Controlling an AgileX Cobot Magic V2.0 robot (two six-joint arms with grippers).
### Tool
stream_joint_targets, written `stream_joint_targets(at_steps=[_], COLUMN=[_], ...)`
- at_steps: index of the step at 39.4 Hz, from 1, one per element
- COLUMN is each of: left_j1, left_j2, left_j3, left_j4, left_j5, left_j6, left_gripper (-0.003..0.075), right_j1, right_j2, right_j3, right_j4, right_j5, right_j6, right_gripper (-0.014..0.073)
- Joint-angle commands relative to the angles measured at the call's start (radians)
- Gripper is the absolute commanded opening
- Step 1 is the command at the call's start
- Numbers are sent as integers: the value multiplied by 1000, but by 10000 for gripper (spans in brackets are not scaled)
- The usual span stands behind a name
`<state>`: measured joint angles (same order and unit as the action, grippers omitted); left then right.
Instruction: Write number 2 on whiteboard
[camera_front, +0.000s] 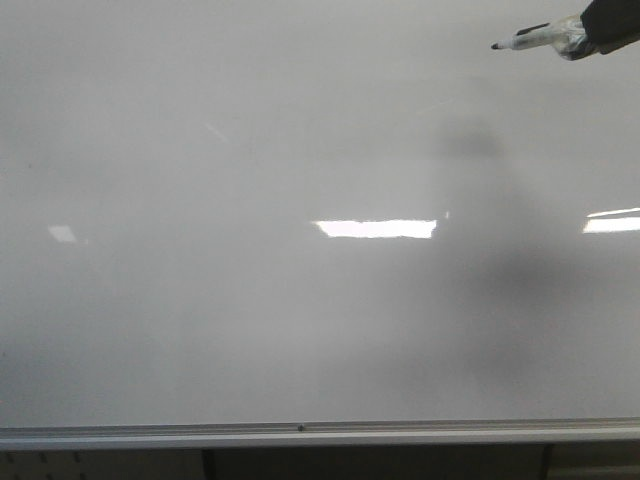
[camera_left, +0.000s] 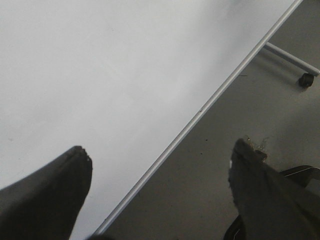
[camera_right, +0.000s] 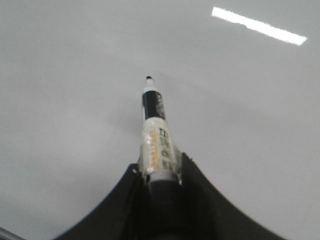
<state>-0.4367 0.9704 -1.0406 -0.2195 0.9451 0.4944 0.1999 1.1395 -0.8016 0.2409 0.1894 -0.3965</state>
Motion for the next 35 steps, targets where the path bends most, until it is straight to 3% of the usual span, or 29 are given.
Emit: stream_joint_targets(at_steps=[1, 14, 21, 26, 35], left_j1=[1, 1, 1, 1, 1], left_j2=[-12, -12, -12, -12, -12], left_j3=[-26, -26, -26, -26, -26], left_j4=[-26, -26, -26, -26, -26], left_j5=[-62, -62, -63, -63, -63], left_j6=[-8, -8, -8, -8, -8], left_gripper=[547, 547, 547, 547, 547], right_j1=[-5, -57, -138, -124, -62], right_j2=[28, 127, 145, 206, 272], right_j3=[-75, -175, -173, -172, -177], right_j4=[-29, -79, -77, -36, -27], right_j5=[-72, -53, 116, 198, 186], right_j6=[3, 3, 4, 4, 4], right_gripper=[16, 16, 16, 16, 16])
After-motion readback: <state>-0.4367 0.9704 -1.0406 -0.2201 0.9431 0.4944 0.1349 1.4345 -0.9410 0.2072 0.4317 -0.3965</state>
